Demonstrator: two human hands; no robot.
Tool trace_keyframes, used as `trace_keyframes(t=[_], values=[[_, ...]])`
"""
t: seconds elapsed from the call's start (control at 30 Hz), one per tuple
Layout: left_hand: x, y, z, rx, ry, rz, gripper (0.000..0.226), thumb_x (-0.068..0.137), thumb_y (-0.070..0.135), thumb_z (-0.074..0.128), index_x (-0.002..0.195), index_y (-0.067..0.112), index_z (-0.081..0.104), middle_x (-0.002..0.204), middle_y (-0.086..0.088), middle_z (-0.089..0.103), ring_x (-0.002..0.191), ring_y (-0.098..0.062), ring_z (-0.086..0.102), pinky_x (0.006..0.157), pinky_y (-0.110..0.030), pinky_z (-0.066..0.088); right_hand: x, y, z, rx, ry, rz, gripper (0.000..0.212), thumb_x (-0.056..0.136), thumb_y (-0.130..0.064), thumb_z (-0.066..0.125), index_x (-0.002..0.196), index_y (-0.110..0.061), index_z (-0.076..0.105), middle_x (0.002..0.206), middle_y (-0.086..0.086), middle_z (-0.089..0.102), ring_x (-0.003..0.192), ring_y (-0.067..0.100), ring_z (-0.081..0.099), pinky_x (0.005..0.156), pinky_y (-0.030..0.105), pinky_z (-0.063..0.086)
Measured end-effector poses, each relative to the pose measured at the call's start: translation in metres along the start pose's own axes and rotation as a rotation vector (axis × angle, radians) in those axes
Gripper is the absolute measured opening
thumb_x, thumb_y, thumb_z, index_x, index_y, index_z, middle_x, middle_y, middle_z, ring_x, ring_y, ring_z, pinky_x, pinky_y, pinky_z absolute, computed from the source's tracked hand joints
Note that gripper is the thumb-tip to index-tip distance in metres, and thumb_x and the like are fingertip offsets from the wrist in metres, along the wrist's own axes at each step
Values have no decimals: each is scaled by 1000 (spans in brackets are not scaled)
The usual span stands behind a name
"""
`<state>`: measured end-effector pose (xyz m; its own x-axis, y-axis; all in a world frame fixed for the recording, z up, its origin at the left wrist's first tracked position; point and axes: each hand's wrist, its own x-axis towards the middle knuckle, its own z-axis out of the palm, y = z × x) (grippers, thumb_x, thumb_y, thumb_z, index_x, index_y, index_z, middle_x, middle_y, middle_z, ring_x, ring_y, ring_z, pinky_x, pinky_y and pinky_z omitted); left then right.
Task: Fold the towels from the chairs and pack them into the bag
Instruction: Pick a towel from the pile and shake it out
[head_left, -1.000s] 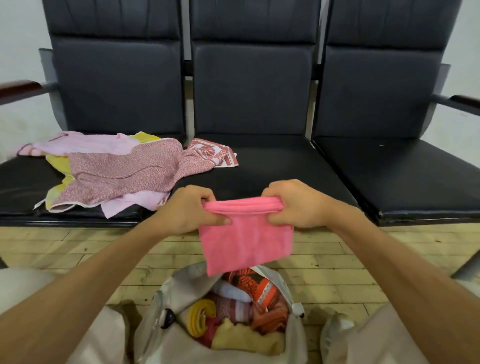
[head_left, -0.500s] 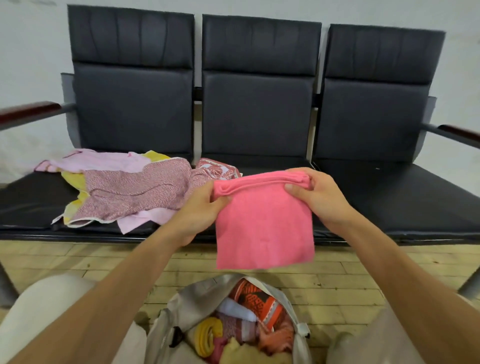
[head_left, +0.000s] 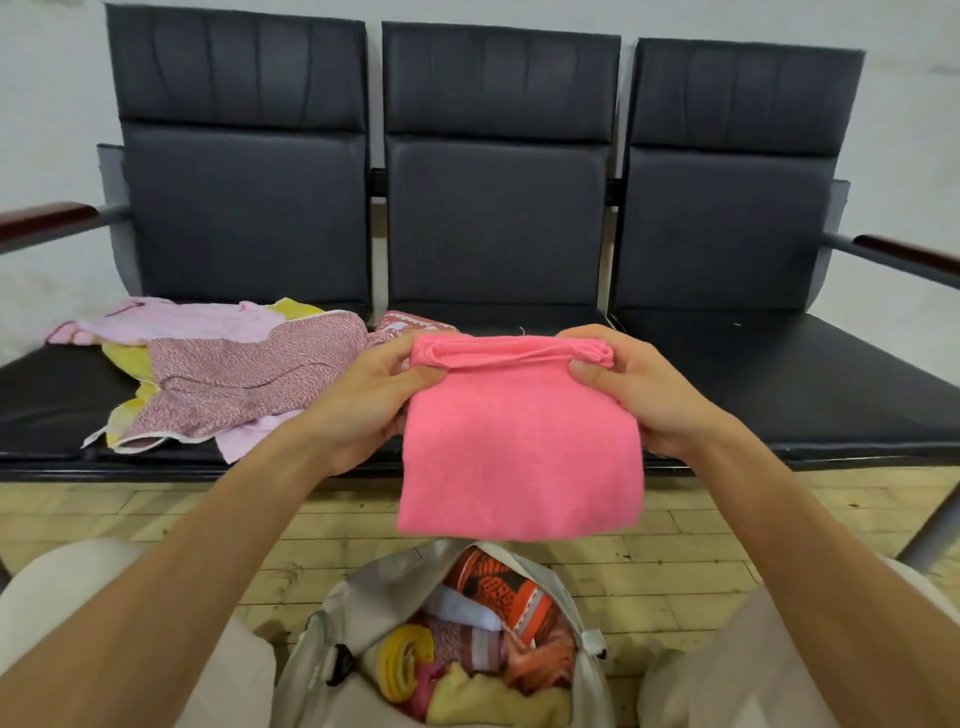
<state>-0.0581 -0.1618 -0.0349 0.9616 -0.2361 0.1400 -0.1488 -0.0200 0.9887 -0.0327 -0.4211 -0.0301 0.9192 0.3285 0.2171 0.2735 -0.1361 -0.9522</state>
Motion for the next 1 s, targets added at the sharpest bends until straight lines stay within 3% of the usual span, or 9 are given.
trace_keyframes(t=[0.07,0.17,0.4,0.53,0.63,0.7,0.8,0.93,1.0], values=[[1,2,0,-66,-42,-57,28,96,10,51,116,23,67,104,-10,63,89,-26,52,66,-32,45,-3,-3,-3,104,-18,39,25,94,-3,56,116,-11,65,103,-1,69,92,13,65,75,25,54],[2,3,0,-185,-65,-114,32,92,-1,52,111,18,69,96,-3,71,72,-9,65,55,-18,53,-3,-4,-4,147,-31,103,24,91,-1,59,103,-17,72,99,3,70,85,22,60,68,33,47],[-2,1,1,-263,-98,-174,40,87,-23,34,95,3,64,74,-1,71,48,-5,60,40,-14,45,-1,-6,3,175,51,233,30,83,10,53,85,-11,74,87,7,71,75,20,63,63,31,48],[-4,-1,-2,-300,-98,-237,42,85,-20,33,93,2,67,80,-7,71,54,-9,63,46,-17,50,-2,-6,5,359,7,311,29,85,-20,48,80,-7,73,88,12,67,75,24,59,71,35,46],[-6,-2,-4,-390,-131,-292,34,81,-4,39,99,0,68,101,-11,71,77,-16,67,61,-22,56,-1,0,9,226,72,340,42,91,-44,56,71,-11,74,89,11,71,82,26,68,81,38,52],[-6,-2,-3,-395,-154,-291,29,85,13,50,103,-2,66,115,-10,69,93,-21,66,72,-26,58,1,5,13,133,152,306,38,94,-40,57,74,-13,76,97,10,74,91,22,70,84,35,54],[-4,-7,2,-243,-39,-299,33,95,29,52,96,1,70,114,-7,71,101,-22,67,84,-30,56,0,9,18,113,166,215,22,97,-27,56,104,-20,76,107,1,74,101,16,69,85,30,54],[-5,-11,7,-199,67,-273,21,94,18,56,101,5,72,98,-3,75,82,-11,69,62,-18,55,1,12,21,83,179,176,23,97,-19,57,112,-27,73,114,-1,71,108,17,65,92,33,53],[-5,-11,7,-186,56,-235,22,92,11,58,111,16,69,102,-3,74,86,-12,68,64,-19,56,2,13,22,22,212,156,19,96,-21,59,107,-27,74,112,0,70,107,20,65,93,38,54]])
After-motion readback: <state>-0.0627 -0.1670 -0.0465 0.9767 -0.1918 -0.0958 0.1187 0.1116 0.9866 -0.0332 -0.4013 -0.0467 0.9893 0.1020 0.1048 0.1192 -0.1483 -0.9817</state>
